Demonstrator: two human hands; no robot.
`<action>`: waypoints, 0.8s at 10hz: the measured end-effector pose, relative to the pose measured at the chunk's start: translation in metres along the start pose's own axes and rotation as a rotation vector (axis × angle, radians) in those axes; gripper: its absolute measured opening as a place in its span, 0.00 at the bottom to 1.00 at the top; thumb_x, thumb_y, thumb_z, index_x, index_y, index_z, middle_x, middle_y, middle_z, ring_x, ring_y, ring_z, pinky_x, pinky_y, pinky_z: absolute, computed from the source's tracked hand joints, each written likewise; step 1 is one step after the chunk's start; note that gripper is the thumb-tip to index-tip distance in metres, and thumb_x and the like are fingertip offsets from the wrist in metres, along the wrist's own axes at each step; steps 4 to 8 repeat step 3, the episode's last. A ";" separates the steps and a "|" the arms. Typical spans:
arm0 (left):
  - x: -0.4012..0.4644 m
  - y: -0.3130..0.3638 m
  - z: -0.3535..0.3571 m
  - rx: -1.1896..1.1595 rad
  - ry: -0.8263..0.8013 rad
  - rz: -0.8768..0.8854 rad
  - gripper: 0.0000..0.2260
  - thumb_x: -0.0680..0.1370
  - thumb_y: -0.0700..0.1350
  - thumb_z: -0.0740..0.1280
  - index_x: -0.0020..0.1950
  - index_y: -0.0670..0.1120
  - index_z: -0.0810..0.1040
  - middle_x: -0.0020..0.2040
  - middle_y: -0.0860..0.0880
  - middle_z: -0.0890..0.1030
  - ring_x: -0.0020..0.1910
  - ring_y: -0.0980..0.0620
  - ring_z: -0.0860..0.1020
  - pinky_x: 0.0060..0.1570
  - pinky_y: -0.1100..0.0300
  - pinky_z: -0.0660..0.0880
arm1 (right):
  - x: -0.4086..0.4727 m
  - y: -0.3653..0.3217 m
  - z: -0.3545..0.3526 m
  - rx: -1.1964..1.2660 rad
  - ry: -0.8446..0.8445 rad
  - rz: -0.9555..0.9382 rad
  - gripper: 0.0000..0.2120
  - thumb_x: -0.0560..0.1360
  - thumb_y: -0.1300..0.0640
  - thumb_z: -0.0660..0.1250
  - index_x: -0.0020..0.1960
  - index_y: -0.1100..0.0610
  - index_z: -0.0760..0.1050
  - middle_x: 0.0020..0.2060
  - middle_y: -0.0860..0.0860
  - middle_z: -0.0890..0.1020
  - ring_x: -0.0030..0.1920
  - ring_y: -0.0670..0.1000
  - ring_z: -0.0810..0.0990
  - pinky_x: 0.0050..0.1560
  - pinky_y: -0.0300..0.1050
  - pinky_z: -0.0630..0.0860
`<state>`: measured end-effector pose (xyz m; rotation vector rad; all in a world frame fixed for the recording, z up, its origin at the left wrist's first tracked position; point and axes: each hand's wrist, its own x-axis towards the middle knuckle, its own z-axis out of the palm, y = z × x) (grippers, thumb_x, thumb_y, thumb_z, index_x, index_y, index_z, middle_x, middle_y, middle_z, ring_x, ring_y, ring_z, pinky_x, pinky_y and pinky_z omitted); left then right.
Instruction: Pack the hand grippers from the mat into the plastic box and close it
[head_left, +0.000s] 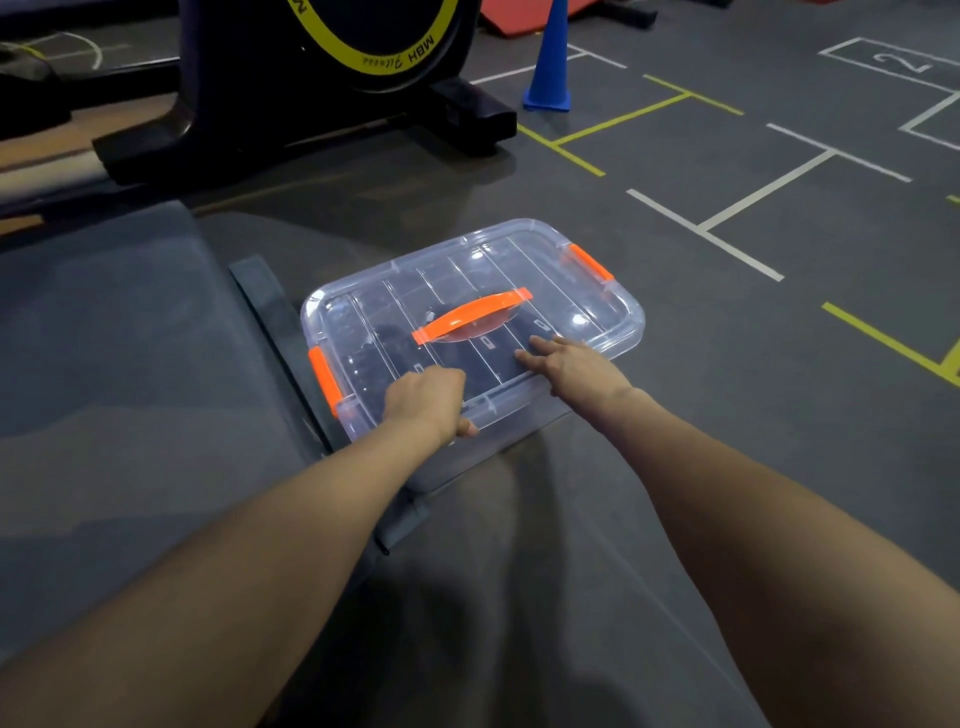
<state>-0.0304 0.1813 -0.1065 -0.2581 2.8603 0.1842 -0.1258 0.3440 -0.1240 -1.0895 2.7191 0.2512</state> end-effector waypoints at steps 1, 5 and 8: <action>0.005 -0.005 -0.002 -0.065 -0.084 0.006 0.16 0.71 0.56 0.71 0.48 0.47 0.72 0.51 0.47 0.79 0.52 0.45 0.77 0.44 0.55 0.70 | -0.005 -0.002 -0.009 0.019 -0.034 0.002 0.29 0.78 0.67 0.54 0.76 0.52 0.54 0.75 0.53 0.59 0.73 0.58 0.62 0.72 0.52 0.61; 0.032 -0.029 -0.046 -0.270 -0.078 0.026 0.18 0.73 0.55 0.69 0.57 0.46 0.74 0.56 0.46 0.77 0.54 0.44 0.76 0.53 0.53 0.73 | 0.023 0.009 -0.044 0.154 -0.199 0.052 0.32 0.74 0.68 0.58 0.73 0.45 0.62 0.72 0.49 0.66 0.69 0.56 0.69 0.69 0.50 0.68; 0.032 -0.029 -0.046 -0.270 -0.078 0.026 0.18 0.73 0.55 0.69 0.57 0.46 0.74 0.56 0.46 0.77 0.54 0.44 0.76 0.53 0.53 0.73 | 0.023 0.009 -0.044 0.154 -0.199 0.052 0.32 0.74 0.68 0.58 0.73 0.45 0.62 0.72 0.49 0.66 0.69 0.56 0.69 0.69 0.50 0.68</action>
